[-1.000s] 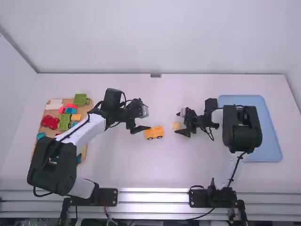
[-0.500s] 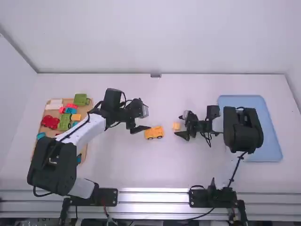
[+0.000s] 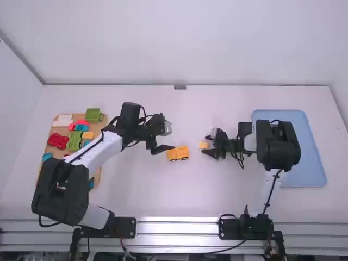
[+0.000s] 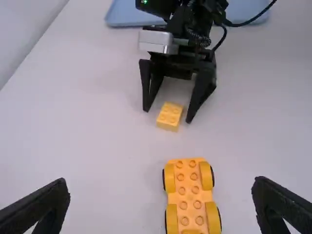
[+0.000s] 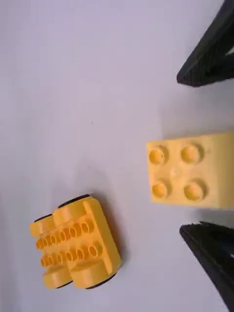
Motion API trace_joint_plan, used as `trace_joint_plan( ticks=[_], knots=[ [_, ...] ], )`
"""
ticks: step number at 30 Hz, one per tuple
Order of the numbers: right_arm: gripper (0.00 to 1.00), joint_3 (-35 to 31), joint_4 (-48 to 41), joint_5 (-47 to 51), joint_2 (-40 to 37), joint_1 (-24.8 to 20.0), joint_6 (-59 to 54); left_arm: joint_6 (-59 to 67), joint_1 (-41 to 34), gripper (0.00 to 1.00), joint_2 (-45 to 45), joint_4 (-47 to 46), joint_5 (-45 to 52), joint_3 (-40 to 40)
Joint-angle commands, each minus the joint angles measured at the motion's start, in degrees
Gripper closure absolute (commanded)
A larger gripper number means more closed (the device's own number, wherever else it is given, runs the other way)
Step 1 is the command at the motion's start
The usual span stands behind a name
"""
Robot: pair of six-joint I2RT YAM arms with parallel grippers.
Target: Assemble lego blocks to make yellow taxi
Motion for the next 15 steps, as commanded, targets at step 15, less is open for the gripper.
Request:
trace_joint_plan(
  ticks=[15],
  knots=[
    [0.42, 0.6, -0.7, 0.0, 1.4, -0.1, 0.8, -0.4, 0.0, 0.01, -0.4, -0.2, 2.1, 0.2]
  ],
)
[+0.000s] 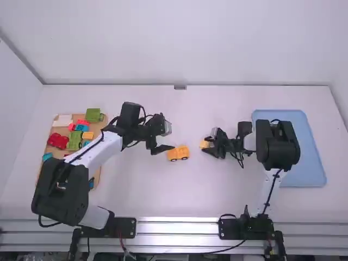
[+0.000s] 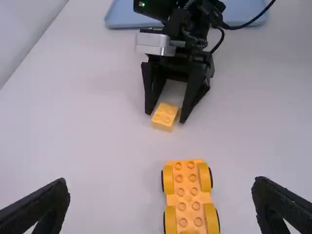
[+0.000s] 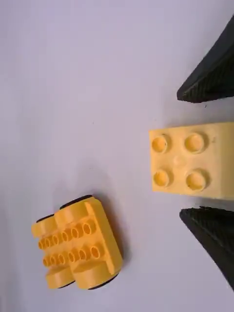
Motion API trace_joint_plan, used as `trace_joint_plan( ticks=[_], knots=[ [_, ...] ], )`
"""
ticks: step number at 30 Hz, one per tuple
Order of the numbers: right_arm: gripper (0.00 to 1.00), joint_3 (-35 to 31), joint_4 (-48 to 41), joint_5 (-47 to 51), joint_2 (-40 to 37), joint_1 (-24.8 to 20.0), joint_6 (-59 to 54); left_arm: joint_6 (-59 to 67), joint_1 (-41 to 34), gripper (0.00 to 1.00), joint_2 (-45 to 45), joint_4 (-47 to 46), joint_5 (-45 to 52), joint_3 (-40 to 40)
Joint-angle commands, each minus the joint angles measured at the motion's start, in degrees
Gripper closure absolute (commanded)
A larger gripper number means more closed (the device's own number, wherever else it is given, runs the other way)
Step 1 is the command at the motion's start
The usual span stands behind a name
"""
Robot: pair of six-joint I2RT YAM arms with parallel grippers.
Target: Assemble lego blocks to make yellow taxi
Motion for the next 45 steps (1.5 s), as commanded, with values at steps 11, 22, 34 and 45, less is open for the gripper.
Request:
trace_joint_plan(
  ticks=[11, 22, 34, 45],
  knots=[
    [0.63, 0.3, -1.2, -0.2, 1.2, -0.2, -0.1, -0.1, 0.0, 0.01, -0.3, -0.1, 1.6, -0.1],
    [0.84, 3.3, -7.8, -4.5, 0.0, -1.6, 0.5, -5.2, 0.0, 0.01, 2.2, 7.8, 1.7, -7.0],
    [0.83, 7.9, -26.3, 1.6, -10.3, 0.1, -9.0, -18.4, -0.4, 0.01, 10.1, 37.0, 1.6, -19.3],
    [0.82, 8.0, -26.6, 5.6, -15.8, 3.6, -9.0, -18.5, -0.5, 0.01, 14.8, 41.6, 1.7, -20.7]
  ],
)
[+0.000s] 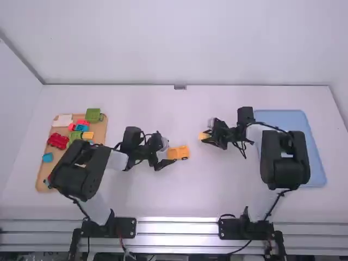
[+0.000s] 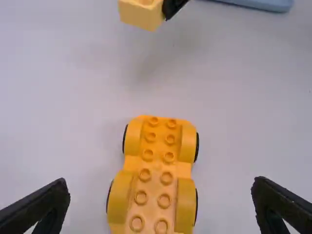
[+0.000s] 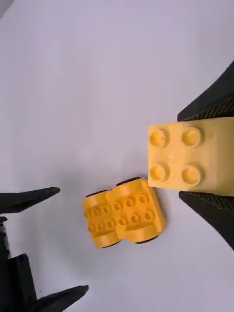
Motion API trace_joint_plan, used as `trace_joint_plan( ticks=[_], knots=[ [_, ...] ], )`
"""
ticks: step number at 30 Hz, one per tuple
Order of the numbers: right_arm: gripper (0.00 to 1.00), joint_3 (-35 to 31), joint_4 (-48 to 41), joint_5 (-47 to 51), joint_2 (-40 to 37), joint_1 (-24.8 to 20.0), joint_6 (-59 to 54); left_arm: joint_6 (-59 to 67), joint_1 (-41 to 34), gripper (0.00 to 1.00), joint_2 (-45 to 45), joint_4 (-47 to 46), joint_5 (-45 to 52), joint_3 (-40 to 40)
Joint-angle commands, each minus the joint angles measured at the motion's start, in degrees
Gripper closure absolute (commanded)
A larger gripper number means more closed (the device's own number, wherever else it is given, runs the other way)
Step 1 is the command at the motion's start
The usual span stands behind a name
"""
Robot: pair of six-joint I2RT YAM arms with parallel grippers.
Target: Assemble lego blocks to make yellow taxi
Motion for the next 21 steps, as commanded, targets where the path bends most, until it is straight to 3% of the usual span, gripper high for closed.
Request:
trace_joint_plan(
  ticks=[1, 15, 21],
  knots=[
    [0.82, 0.7, -0.2, 0.2, -0.8, 0.8, -0.2, -0.3, -0.5, 0.01, 2.8, -0.2, 1.4, 1.4],
    [0.81, 0.7, -0.6, 0.0, -0.7, 5.7, -0.2, 4.8, -1.6, 0.02, 13.5, -0.7, 4.6, 8.8],
    [0.81, 0.7, -0.5, 1.2, -0.7, 8.1, -0.2, 9.3, -2.6, 0.22, 14.8, -1.4, 4.4, 8.9]
  ],
)
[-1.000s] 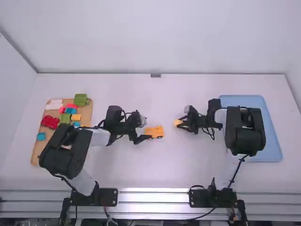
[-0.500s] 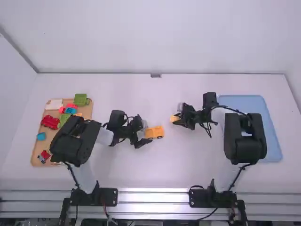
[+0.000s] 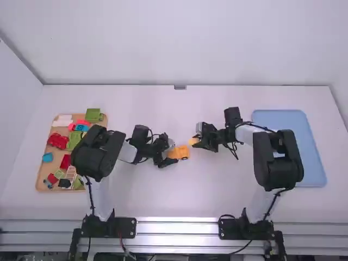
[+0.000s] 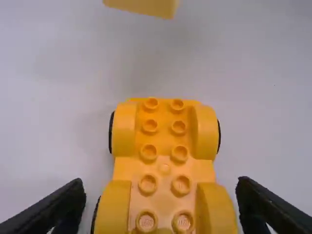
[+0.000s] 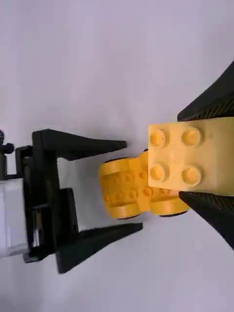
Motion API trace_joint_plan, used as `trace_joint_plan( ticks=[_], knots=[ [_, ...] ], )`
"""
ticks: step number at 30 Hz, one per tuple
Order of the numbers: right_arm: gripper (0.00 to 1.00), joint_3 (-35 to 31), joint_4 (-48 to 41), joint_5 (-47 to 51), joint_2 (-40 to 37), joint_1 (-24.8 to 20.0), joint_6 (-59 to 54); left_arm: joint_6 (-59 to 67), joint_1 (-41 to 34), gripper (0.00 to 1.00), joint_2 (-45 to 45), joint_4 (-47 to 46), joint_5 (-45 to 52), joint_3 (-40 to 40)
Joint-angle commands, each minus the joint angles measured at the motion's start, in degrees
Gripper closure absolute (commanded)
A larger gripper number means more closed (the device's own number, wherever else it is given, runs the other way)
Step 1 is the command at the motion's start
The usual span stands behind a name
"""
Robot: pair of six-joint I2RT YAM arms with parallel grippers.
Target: Assemble lego blocks to make yellow taxi
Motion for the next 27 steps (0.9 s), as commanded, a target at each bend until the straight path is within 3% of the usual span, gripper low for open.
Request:
trace_joint_plan(
  ticks=[1, 7, 12, 27],
  knots=[
    [0.81, 0.7, -0.2, 0.3, -0.7, 0.9, -0.1, 2.6, -1.1, 0.23, 0.9, -0.1, 1.5, 0.1],
    [0.81, 0.6, -0.3, 0.5, -0.7, 0.8, 0.0, 2.7, -1.1, 0.45, 0.9, 0.9, 1.0, -0.3],
    [0.81, -0.5, -0.1, 0.2, 0.1, 1.9, -0.1, 3.7, -1.1, 0.53, 0.9, 1.6, 1.0, -0.6],
    [0.81, -0.6, -0.6, 1.3, 3.5, 7.3, -0.3, 7.8, -1.1, 0.58, 0.9, -2.2, -1.5, 0.4]
  ],
)
